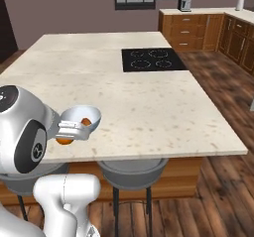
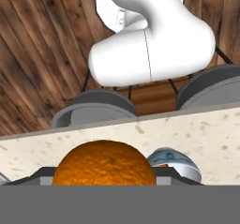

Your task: Retrieve the tangerine and mango from the fridge and place them into the bowl on the dining table.

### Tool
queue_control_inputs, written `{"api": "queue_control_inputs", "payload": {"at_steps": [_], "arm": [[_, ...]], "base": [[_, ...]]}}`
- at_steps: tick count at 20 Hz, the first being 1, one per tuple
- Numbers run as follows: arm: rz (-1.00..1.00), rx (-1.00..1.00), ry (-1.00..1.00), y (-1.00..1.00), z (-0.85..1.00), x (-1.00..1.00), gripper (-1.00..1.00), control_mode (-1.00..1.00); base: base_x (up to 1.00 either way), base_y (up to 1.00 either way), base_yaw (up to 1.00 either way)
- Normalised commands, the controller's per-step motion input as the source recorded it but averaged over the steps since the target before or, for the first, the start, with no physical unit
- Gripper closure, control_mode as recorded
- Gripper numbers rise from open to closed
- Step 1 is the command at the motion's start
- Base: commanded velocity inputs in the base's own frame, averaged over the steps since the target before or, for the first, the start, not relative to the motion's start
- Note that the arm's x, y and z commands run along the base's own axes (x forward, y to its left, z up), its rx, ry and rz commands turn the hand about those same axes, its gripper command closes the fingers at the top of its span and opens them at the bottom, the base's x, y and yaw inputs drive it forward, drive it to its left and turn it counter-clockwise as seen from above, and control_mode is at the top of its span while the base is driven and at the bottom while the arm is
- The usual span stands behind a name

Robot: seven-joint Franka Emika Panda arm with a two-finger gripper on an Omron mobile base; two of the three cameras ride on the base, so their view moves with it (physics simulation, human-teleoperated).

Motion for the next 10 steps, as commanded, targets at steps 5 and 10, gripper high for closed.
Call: {"api": "queue_control_inputs", "payload": {"at_steps": [5,10], "arm": [[0.00,0.00,0.00,0.00,0.00,0.00,1.00,1.00],[0.00,0.00,0.00,0.00,0.00,0.00,1.00,1.00]], "base": [[0.15,0.32,0.02],[0.04,0.29,0.03]]}}
